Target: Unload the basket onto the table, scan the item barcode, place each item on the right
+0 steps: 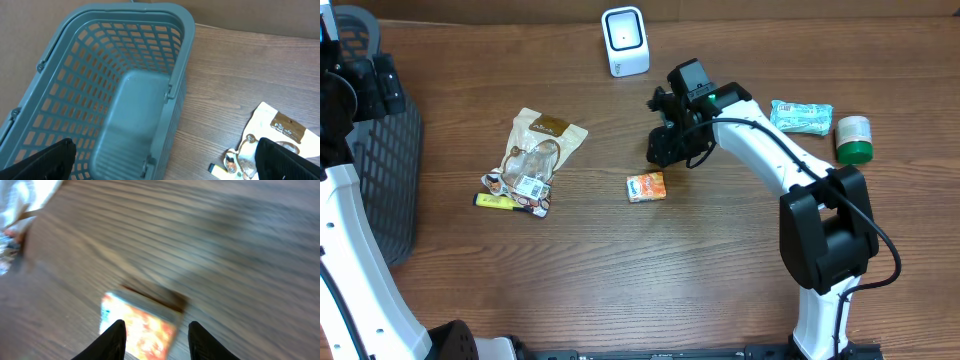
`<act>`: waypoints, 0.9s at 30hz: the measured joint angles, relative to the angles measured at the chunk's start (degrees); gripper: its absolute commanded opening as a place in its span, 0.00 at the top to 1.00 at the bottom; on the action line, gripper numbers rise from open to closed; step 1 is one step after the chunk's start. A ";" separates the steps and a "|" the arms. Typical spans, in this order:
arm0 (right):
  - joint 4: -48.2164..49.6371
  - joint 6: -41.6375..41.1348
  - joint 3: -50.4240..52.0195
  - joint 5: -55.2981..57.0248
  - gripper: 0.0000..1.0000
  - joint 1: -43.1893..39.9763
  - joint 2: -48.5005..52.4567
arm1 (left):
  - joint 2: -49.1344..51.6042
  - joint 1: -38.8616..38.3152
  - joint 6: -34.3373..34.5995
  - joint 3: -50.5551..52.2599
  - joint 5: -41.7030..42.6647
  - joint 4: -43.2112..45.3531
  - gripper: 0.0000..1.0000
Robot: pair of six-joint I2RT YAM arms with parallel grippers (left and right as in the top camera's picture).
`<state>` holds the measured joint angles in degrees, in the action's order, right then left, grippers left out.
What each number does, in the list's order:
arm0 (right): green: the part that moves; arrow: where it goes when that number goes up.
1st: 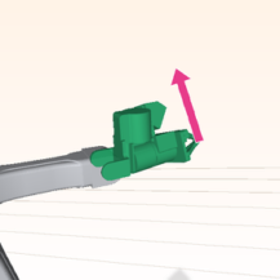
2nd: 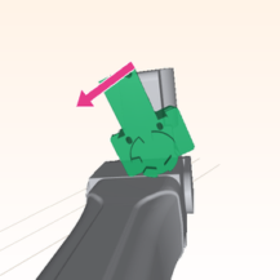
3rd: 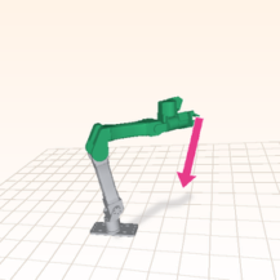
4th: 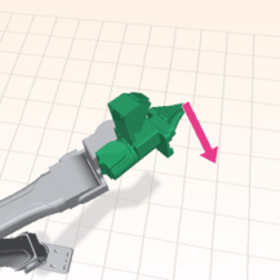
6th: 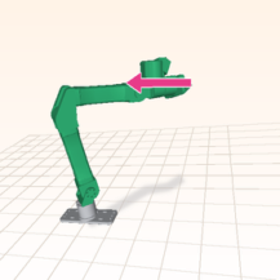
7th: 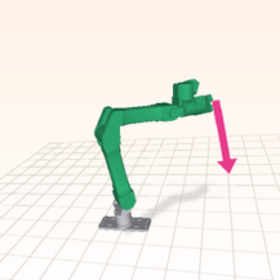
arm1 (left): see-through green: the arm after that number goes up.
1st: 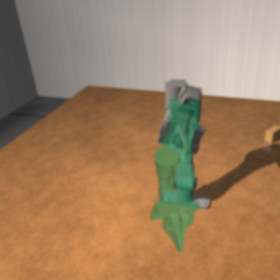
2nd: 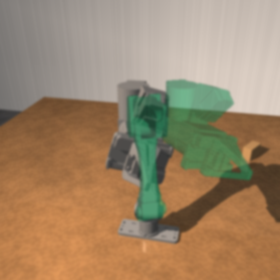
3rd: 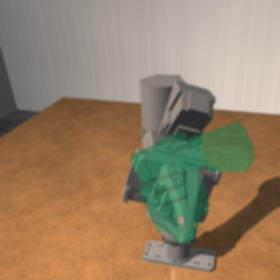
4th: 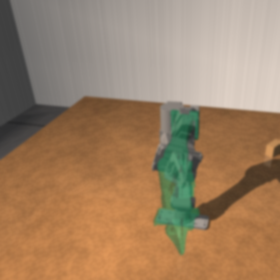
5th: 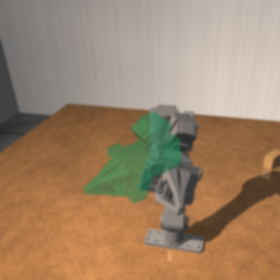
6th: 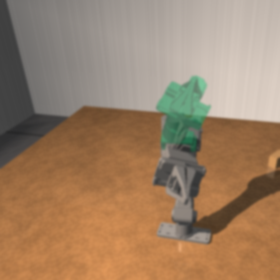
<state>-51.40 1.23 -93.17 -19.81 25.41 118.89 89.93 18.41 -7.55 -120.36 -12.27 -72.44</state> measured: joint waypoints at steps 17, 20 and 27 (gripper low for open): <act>-2.23 1.88 2.91 -5.01 0.67 1.46 3.89 | 0.00 0.00 0.00 0.00 0.00 0.02 0.00; -4.83 -0.66 2.93 -5.53 0.68 0.74 3.89 | 0.00 0.00 0.00 0.00 0.00 0.02 0.00; -10.60 -3.93 2.95 -9.79 0.68 -2.19 3.89 | 0.00 0.00 0.00 0.00 0.00 0.02 0.00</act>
<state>-62.00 -2.70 -90.21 -29.61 23.22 122.78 89.93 18.41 -7.55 -120.36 -12.27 -72.42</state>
